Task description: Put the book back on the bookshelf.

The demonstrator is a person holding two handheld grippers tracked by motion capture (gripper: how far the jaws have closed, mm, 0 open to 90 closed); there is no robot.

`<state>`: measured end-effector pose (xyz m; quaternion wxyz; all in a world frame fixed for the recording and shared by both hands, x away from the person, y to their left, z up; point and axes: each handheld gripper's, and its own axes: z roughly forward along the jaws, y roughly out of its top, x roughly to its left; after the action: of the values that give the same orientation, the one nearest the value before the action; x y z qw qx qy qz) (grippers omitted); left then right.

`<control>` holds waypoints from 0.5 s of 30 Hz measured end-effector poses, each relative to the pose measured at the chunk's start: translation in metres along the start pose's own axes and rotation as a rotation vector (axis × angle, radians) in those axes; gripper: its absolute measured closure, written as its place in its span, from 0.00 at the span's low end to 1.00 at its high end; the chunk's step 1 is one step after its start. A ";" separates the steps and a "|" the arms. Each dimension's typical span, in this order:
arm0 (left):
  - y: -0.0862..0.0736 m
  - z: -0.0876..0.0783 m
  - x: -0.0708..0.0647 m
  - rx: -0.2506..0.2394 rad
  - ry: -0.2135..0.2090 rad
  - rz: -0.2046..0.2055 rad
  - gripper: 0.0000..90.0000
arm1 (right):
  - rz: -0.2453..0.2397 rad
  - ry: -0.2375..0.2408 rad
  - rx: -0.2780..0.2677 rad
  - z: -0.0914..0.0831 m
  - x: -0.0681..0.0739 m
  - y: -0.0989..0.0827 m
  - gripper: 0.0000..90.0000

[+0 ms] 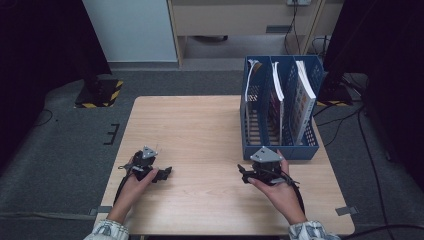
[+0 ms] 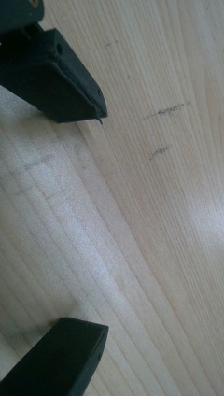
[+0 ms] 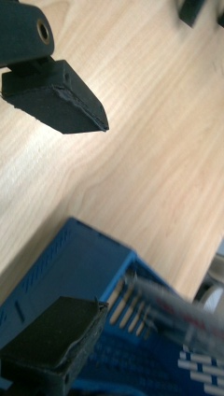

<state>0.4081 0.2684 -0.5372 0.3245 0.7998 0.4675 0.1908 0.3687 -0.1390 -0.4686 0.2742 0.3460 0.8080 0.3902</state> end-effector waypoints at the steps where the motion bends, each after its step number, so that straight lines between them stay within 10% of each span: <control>1: 0.000 0.000 0.000 0.000 0.000 0.001 0.00 | -0.026 0.004 0.021 0.004 0.005 -0.002 0.13; 15: 0.000 0.000 -0.001 0.001 -0.004 0.004 0.00 | -0.030 0.134 0.113 0.034 0.025 -0.018 0.13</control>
<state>0.4077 0.2675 -0.5372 0.3247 0.8012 0.4655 0.1897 0.3717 -0.1127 -0.5060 0.2052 0.3219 0.8503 0.3624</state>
